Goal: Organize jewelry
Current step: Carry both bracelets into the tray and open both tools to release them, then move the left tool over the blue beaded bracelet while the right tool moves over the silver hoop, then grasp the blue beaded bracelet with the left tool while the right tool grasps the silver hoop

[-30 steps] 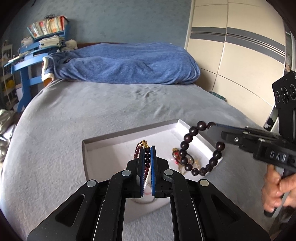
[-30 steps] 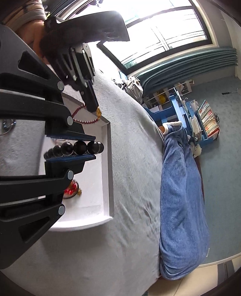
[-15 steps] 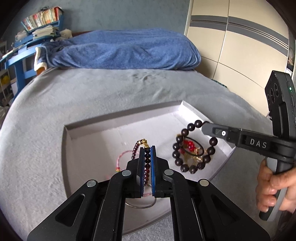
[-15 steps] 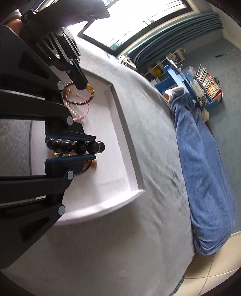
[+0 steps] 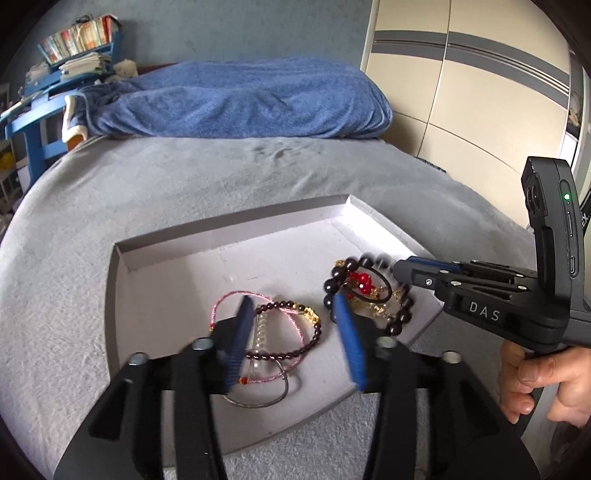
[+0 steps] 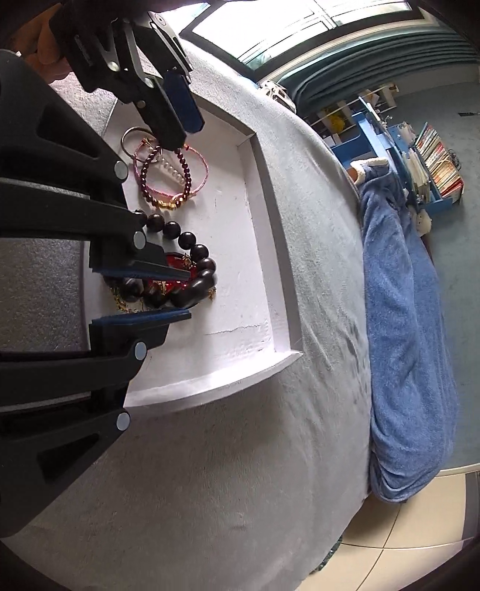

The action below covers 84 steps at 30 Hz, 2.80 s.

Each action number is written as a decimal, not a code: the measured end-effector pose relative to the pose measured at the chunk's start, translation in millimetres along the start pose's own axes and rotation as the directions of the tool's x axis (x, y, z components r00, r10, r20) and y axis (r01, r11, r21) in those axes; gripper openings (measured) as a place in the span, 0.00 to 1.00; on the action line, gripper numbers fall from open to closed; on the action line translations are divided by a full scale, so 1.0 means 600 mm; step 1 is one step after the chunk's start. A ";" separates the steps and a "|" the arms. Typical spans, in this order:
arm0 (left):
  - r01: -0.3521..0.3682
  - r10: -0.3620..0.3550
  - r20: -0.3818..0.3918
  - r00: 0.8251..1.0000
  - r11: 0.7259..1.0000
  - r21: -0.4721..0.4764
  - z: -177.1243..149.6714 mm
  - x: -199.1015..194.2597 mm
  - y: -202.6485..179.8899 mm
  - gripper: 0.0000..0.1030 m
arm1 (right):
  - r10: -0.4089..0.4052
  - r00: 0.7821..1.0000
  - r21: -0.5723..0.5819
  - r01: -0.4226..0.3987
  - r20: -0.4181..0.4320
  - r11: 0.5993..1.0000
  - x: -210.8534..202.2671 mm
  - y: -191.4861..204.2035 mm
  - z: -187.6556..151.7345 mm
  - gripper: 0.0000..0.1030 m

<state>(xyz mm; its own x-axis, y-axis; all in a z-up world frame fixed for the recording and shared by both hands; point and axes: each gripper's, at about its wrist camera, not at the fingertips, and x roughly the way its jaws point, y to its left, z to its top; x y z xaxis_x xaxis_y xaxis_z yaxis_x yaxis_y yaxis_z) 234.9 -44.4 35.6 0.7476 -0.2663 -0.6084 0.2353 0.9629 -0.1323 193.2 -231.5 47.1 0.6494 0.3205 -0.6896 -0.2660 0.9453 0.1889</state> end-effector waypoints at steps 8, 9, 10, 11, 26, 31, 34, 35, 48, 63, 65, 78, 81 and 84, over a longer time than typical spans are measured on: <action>-0.016 0.017 0.039 0.999 0.999 -0.028 -0.025 -0.049 -0.002 0.79 | 0.010 0.998 0.000 -0.010 0.057 1.000 -0.047 -0.003 -0.011 0.30; -0.017 0.018 0.041 0.999 0.999 -0.030 -0.029 -0.055 -0.003 0.80 | 0.007 0.998 -0.004 -0.007 0.063 1.000 -0.053 -0.003 -0.014 0.30; -0.022 0.023 0.041 0.999 0.999 -0.030 -0.037 -0.064 -0.004 0.80 | 0.003 0.998 -0.007 -0.003 0.069 1.000 -0.062 -0.005 -0.020 0.31; -0.023 0.025 0.042 0.999 0.999 -0.031 -0.045 -0.072 -0.005 0.80 | 0.007 0.997 -0.006 -0.007 0.073 1.000 -0.069 -0.006 -0.026 0.31; 0.056 -0.053 -0.083 0.995 0.998 0.033 -0.165 -0.141 -0.031 0.80 | 0.105 0.994 -0.121 -0.109 -0.045 0.987 -0.123 0.025 -0.118 0.34; 0.081 -0.073 -0.138 0.988 0.995 0.058 -0.189 -0.146 -0.040 0.64 | 0.092 0.991 -0.202 -0.110 -0.096 0.973 -0.119 0.060 -0.141 0.34; 0.089 -0.076 -0.151 0.986 0.993 0.079 -0.194 -0.143 -0.049 0.63 | 0.087 0.990 -0.216 -0.109 -0.109 0.970 -0.118 0.065 -0.146 0.34; 0.094 -0.079 -0.161 0.984 0.992 0.086 -0.195 -0.140 -0.052 0.63 | 0.089 0.990 -0.214 -0.112 -0.111 0.971 -0.118 0.065 -0.148 0.34; -0.015 0.021 -0.166 0.986 0.999 0.041 -0.201 -0.130 -0.032 0.17 | 0.197 0.963 -0.227 -0.236 -0.184 0.945 -0.104 0.093 -0.165 0.34; -0.018 0.026 -0.203 0.979 0.999 0.040 -0.194 -0.111 -0.028 0.42 | 0.175 0.955 -0.333 -0.250 -0.241 0.909 -0.087 0.126 -0.189 0.04; -0.019 0.032 -0.209 0.977 0.998 0.063 -0.190 -0.103 -0.034 0.44 | 0.153 0.962 -0.326 -0.223 -0.225 0.919 -0.090 0.117 -0.185 0.04; 0.010 -0.009 -0.116 0.993 1.000 0.007 -0.165 -0.129 -0.026 0.07 | 0.125 0.987 -0.240 -0.145 -0.098 0.960 -0.117 0.073 -0.156 0.04; 0.025 -0.025 -0.064 0.998 1.000 0.004 -0.139 -0.145 -0.031 0.07 | 0.130 0.990 -0.202 -0.137 -0.045 0.970 -0.131 0.060 -0.143 0.04; 0.035 -0.034 -0.023 0.999 0.999 0.023 -0.112 -0.156 -0.043 0.07 | 0.132 0.991 -0.180 -0.132 -0.009 0.975 -0.141 0.053 -0.134 0.04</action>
<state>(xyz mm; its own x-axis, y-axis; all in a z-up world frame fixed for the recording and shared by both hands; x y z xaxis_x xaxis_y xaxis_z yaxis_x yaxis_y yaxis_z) 117.4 -41.3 43.5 0.7247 -0.2982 -0.6212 0.2757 0.9517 -0.1352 72.6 -233.7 55.0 0.6019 0.4420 -0.6651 -0.4729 0.8684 0.1492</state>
